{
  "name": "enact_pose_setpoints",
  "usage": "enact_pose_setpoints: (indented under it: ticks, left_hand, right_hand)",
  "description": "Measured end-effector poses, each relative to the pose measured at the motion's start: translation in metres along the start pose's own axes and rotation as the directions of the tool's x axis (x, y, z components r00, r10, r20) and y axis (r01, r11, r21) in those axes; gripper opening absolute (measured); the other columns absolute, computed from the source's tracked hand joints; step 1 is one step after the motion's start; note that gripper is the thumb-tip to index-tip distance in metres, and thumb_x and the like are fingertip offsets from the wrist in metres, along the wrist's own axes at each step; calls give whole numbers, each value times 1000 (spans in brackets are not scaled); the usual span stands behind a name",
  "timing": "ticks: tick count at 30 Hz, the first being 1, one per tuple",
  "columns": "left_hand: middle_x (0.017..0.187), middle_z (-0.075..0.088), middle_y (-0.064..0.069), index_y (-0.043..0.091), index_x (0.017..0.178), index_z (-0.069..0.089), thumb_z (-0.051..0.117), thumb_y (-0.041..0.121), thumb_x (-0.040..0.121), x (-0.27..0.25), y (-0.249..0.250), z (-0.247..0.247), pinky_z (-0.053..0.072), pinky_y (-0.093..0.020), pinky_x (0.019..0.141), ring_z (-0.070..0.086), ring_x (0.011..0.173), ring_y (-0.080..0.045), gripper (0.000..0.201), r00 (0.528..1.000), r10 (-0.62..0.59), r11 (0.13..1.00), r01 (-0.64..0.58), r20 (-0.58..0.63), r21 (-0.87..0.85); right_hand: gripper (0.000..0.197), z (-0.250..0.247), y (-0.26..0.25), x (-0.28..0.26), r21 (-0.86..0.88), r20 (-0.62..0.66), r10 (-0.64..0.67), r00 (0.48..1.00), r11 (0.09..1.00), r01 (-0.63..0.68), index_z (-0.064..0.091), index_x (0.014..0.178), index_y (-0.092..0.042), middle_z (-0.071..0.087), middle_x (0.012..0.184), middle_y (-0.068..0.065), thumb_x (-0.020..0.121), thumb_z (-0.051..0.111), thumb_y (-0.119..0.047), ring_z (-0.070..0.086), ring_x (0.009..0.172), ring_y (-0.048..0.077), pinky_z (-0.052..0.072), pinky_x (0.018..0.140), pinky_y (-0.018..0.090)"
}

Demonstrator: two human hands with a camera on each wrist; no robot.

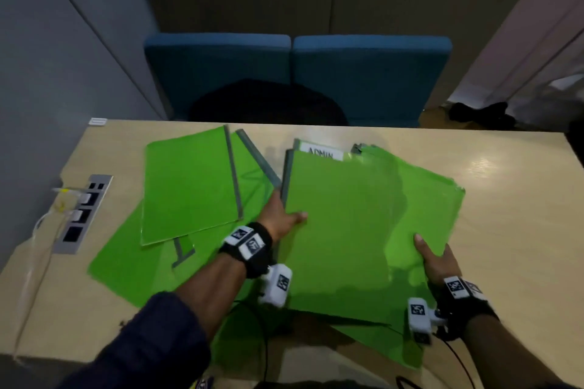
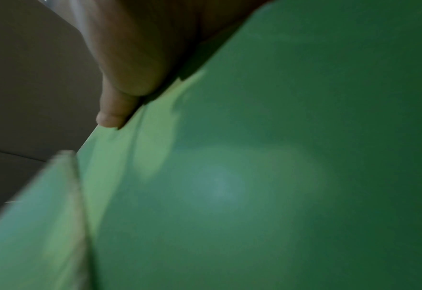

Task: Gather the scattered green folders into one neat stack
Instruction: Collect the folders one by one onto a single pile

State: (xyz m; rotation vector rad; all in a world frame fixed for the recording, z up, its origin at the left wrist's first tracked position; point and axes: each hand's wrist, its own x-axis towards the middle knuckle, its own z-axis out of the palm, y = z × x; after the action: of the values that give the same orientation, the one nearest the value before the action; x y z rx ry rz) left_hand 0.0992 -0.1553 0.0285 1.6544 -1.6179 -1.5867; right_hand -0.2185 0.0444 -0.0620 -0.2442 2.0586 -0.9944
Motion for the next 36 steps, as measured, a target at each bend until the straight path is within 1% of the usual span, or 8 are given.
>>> enact_pose_setpoints:
  ticks: [4,10,15,18,22,26,31,36]
  left_hand:
    - [133,55,-8,13,136,40,84,35,69,-4,-5,40,47,-36,99,54,121,-26,83,999,-35,974,43,-37,224]
    - [148,30,-11,14,152,21,67,45,84,-2,6,51,34,-37,112,39,133,-29,88,991,62,889,-110,121,444]
    - [145,37,-5,24,135,51,56,-5,84,15,-18,-52,36,-35,111,39,132,-26,58,961,193,843,-60,-196,535]
    - [156,24,-4,32,146,35,57,-11,78,21,-47,-125,39,-40,109,30,140,-28,84,988,139,543,-17,-70,840]
    - [156,-25,8,35,152,-5,43,-20,80,24,-51,-151,18,-55,118,-10,149,-22,103,929,-85,-7,-361,359,933]
    - [149,-32,4,32,151,-11,50,-12,83,44,-37,-141,3,-56,118,-15,148,-24,101,837,-126,-189,-547,532,816]
    - [153,-29,2,31,151,-14,87,43,54,81,-16,-118,2,-56,116,-20,144,-22,141,820,-121,-163,-572,559,804]
    - [162,7,-3,22,153,15,85,43,59,97,7,-83,33,-49,113,16,147,-27,119,773,-142,-2,-624,618,781]
  right_hand:
    - [103,12,-44,-57,-51,-27,18,999,999,-19,26,154,-8,32,157,21,81,46,-78,40,135,46,38,105,52]
    - [110,15,-37,-57,-4,-20,-54,998,999,54,53,135,-8,64,129,18,50,69,-77,61,112,39,46,98,48]
    - [120,13,-22,-42,-19,-21,-36,999,999,35,58,129,-13,68,121,15,36,71,-87,66,104,35,50,96,55]
    - [120,15,-28,-47,-31,-39,-54,998,998,52,57,131,-13,67,124,15,37,69,-88,65,106,35,49,96,54]
    - [116,17,-25,-43,-36,-56,-48,997,998,46,55,134,-16,67,125,14,41,71,-84,65,104,36,50,94,54]
    - [101,15,-27,-42,-46,-52,-66,996,997,63,57,131,-15,68,123,16,53,74,-77,66,103,36,50,95,55]
    - [57,16,-25,-40,-36,-70,-73,995,997,71,56,134,-9,65,124,20,87,71,-38,61,95,30,47,88,40]
    - [49,18,-23,-37,32,-54,-58,997,998,60,58,130,-6,67,113,20,89,71,-28,65,83,24,47,82,37]
